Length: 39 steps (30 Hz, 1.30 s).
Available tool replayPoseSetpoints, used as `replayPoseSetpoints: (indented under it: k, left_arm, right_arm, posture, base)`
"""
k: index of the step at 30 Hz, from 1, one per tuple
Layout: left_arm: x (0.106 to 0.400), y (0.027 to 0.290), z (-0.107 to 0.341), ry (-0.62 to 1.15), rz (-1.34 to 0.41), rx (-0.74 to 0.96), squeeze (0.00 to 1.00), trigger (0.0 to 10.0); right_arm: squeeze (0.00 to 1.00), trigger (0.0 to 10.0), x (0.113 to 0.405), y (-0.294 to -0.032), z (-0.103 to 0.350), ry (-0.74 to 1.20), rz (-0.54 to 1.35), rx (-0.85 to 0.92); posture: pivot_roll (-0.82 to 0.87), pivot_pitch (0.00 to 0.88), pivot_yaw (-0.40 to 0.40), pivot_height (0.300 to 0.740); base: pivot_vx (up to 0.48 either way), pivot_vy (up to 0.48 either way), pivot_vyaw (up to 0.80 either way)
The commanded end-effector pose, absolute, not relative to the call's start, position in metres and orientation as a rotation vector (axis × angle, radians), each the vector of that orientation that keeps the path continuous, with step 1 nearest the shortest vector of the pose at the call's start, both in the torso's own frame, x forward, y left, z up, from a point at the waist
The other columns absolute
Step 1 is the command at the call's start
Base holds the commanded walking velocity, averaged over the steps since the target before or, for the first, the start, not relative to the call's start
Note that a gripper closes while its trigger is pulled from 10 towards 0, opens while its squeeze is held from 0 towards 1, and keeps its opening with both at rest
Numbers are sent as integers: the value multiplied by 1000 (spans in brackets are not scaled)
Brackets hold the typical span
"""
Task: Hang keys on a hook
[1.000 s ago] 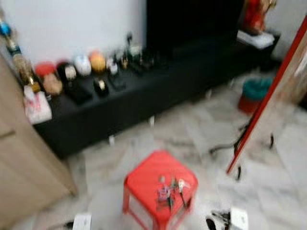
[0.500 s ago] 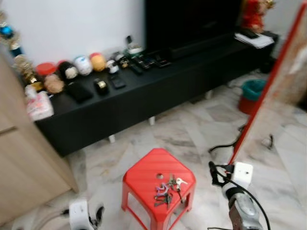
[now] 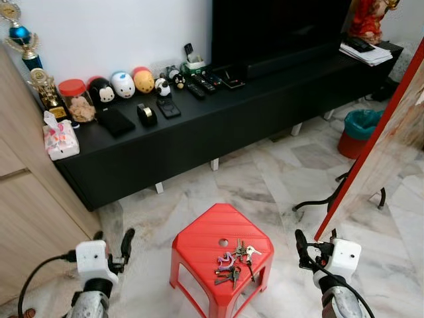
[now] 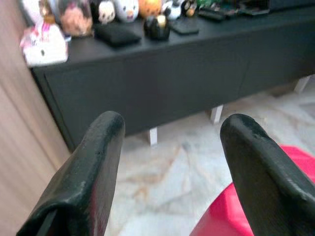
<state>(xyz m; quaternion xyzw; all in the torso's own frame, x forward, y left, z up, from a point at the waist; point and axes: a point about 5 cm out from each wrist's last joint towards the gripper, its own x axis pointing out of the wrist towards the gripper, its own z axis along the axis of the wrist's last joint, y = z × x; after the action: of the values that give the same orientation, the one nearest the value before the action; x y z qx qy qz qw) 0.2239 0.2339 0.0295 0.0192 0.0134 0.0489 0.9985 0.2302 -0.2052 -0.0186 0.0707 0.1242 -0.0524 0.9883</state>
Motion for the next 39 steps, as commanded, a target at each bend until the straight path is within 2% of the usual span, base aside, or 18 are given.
replayPoseSetpoints:
  k: [1,6,9,25,39]
  left_arm:
    - [225,231,29,42,80,33,0,10000]
    - [226,233,32,55,105,25,0,10000]
    - [225,233,33,60,113,23,0,10000]
    - [223,234,35,84,129,20,0,10000]
    - [224,230,35,97,116,23,0,10000]
  right_arm:
    - [0,10000,230,-206,-20,271,-116,142]
    - [0,10000,234,-204,-21,311,-94,129]
    - [0,10000,234,-205,-22,329,-102,121]
    - [0,10000,237,-204,-22,338,-105,124]
    - [0,10000,241,-207,-18,322,-111,123]
  posture:
    - [24,0,-33,740]
    - [27,0,-36,740]
    - [26,0,-35,726]
    - [31,0,-37,621]
    - [34,0,-41,621]
  base:
    - [0,0,0]
    - [0,0,0]
    - [0,0,0]
    - [0,0,0]
    - [0,0,0]
